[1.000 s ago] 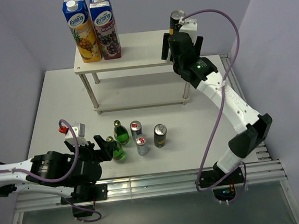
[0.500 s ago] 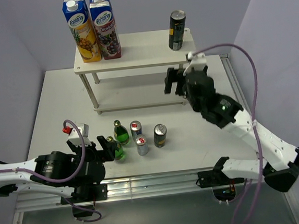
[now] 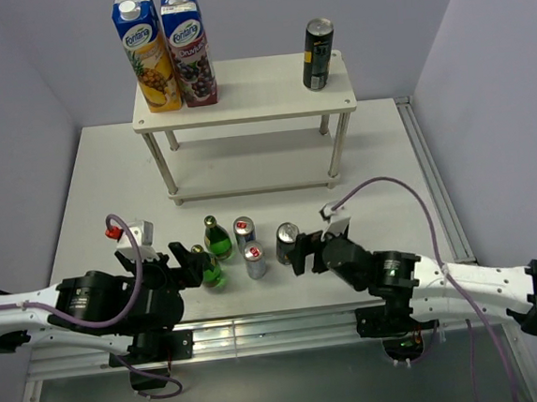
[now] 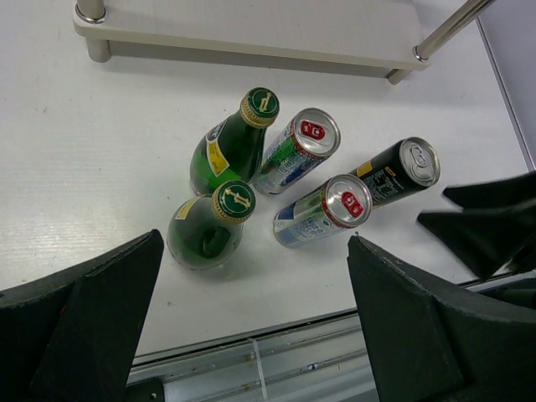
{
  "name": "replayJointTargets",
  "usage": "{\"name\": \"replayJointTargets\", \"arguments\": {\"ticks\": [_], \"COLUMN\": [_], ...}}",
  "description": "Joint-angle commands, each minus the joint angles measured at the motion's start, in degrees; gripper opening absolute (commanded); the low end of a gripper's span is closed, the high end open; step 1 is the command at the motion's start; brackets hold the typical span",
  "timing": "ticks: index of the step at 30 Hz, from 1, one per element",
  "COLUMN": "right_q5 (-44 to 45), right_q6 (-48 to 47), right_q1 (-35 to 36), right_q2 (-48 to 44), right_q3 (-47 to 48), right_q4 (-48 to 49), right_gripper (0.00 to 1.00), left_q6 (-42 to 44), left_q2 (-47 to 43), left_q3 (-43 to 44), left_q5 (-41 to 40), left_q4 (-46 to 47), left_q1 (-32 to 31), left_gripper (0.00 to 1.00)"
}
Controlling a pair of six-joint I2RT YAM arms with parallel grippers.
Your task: Place and organize the beverage onto the shelf
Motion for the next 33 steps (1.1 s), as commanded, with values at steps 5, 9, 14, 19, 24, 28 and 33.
{"name": "replayJointTargets", "arguments": {"ticks": [5,9,14,19,24,28,33], "right_q5": [5.49,7.51,11.38,14.98,17.27,19.64,22.19], "right_q6": [12.14,11.18,8.20,7.49,5.55,3.36,0.72], "right_q1": [8.61,8.61,8.34,5.80,3.34,2.37,2.28], "right_q2": [5.14,10.41,18.41,26.94,33.80,38.19,43.81], "right_q3": [-5.39,-7.59,-7.24,-5.84,-4.96,-3.64,-2.76], "right_q4": [10.57,18.46,24.81,29.99,35.53,39.39,46.41], "right_gripper": [1.00,1.00,1.00,1.00,1.00,1.00,1.00], "left_q6": [2.05,2.32,1.88,2.05,1.88,1.88,2.40], "left_q2": [-0.57,0.05,1.72,2.78,0.59,-2.14,-3.90], "left_q3": [1.98,1.55,0.84,0.93,0.84,0.49,0.23], "left_q5": [-2.33,-2.15,-1.63,-1.45,-1.19,-1.01,-0.92], "left_q4": [-1.32,-1.23,-1.23,-1.23,-1.15,-0.80,-0.09], "left_q1": [-0.01,0.08,0.08,0.08,0.08,-0.01,-0.01], "left_gripper": [0.99,0.99,0.99,0.99,0.99,0.99,0.99]}}
